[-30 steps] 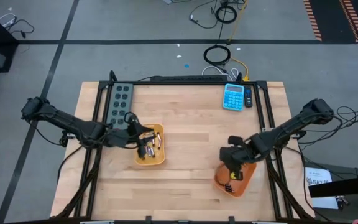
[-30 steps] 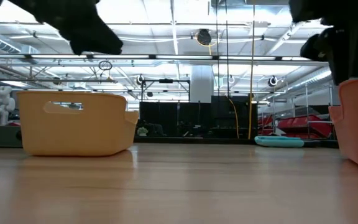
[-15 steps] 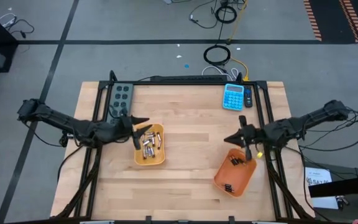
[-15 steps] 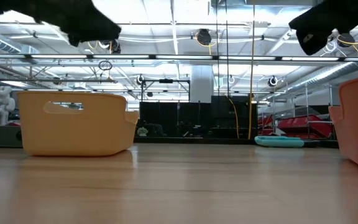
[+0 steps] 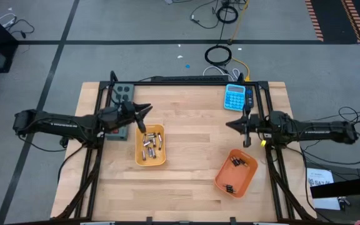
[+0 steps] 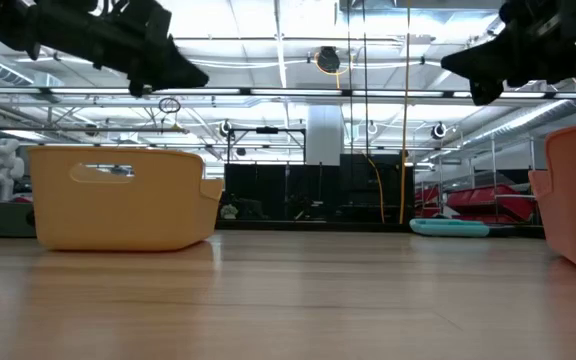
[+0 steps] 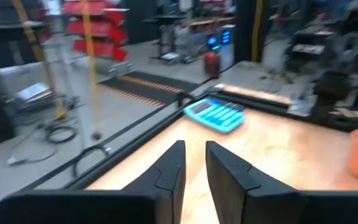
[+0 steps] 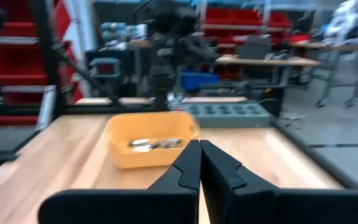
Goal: Sort batteries
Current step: Return to Home Position
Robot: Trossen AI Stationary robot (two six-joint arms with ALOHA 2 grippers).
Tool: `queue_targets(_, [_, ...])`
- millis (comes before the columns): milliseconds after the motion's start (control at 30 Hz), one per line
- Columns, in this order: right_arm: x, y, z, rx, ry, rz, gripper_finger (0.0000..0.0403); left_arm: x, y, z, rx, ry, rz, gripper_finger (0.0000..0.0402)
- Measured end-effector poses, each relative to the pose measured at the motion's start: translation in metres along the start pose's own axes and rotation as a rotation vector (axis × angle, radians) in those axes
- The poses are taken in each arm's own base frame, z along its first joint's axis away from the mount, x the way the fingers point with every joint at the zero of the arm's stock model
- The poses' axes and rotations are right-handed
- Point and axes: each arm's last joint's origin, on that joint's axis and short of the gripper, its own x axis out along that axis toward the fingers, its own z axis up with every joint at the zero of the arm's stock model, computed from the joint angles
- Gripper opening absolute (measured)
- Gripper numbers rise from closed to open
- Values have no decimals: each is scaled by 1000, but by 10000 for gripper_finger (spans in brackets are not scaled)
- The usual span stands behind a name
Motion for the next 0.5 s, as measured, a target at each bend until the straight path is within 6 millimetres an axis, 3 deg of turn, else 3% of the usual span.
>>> queue_targets(300, [-18,-17,-8,8,-75,-74,0,-27,5,5,-77,-16,35,34])
queue_targets(500, [-26,-20,-13,1,-121,-112,0,-41,4,-27,-139,-37,-9,13])
